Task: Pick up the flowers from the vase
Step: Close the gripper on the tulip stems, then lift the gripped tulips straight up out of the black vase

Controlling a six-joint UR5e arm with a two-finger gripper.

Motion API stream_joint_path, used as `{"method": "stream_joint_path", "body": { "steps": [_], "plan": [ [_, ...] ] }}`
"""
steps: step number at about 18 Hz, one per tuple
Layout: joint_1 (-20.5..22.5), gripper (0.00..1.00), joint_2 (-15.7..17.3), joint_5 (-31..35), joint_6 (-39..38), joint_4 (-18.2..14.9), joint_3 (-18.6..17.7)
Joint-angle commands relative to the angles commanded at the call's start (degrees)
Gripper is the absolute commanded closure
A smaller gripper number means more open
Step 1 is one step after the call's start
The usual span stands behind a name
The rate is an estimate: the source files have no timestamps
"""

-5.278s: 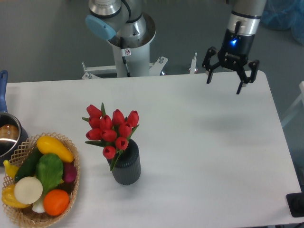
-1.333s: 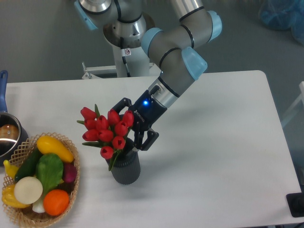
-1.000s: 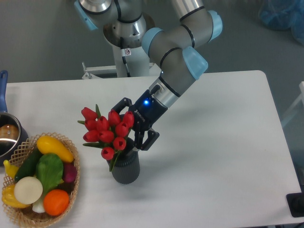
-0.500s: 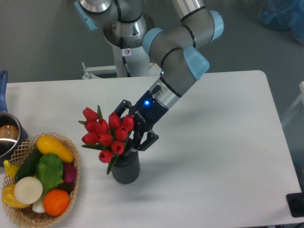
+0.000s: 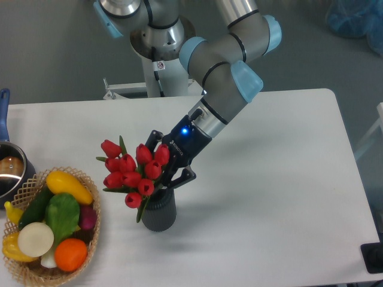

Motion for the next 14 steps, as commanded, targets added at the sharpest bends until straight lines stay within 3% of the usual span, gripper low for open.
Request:
{"method": "stream_joint_path", "body": {
  "steps": [14],
  "plan": [
    [0.61,0.71,0.61,-2.98,-0.61,-0.09,0.00]
  ]
}}
